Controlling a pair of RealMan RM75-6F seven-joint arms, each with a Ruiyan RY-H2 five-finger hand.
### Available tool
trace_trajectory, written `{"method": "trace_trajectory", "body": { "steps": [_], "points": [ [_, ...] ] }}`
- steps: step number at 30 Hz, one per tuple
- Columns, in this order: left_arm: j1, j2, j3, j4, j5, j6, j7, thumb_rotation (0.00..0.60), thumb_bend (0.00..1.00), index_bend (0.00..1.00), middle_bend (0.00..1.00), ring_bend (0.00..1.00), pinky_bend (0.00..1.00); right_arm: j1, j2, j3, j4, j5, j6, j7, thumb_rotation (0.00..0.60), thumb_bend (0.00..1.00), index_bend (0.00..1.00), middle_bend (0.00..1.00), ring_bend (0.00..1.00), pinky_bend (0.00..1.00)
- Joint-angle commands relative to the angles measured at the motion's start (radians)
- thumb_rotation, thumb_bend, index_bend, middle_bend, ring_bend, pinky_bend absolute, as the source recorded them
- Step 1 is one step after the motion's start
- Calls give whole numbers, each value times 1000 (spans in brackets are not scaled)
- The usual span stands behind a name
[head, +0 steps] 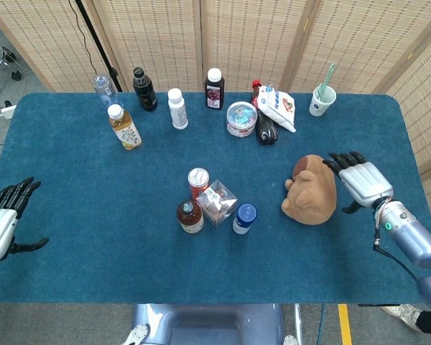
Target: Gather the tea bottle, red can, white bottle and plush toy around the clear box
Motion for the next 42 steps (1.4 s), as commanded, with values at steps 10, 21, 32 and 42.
{"method": "trace_trajectory", "body": {
  "steps": [10,21,32,42],
  "points": [
    [-32,-30,-17,-18,-79,-50,95,600,114,0,0,0,0,30,-139,-64,214,-309,34,176,600,0,0,0,0,0],
    [-40,-45,-26,-18,-107,-55,123,600,114,0,0,0,0,72,-264,-110,367,-441,88,322,600,7,8,0,0,2],
    [-42,-44,-28,-17,-115,-58,122,600,114,0,0,0,0,62,-382,-122,524,-523,302,468,600,916,626,514,524,635],
    [-40,-39,-23,-15,-101,-58,105,600,114,0,0,0,0,96,-371,-62,501,-483,355,503,600,917,628,515,527,640]
  ]
}}
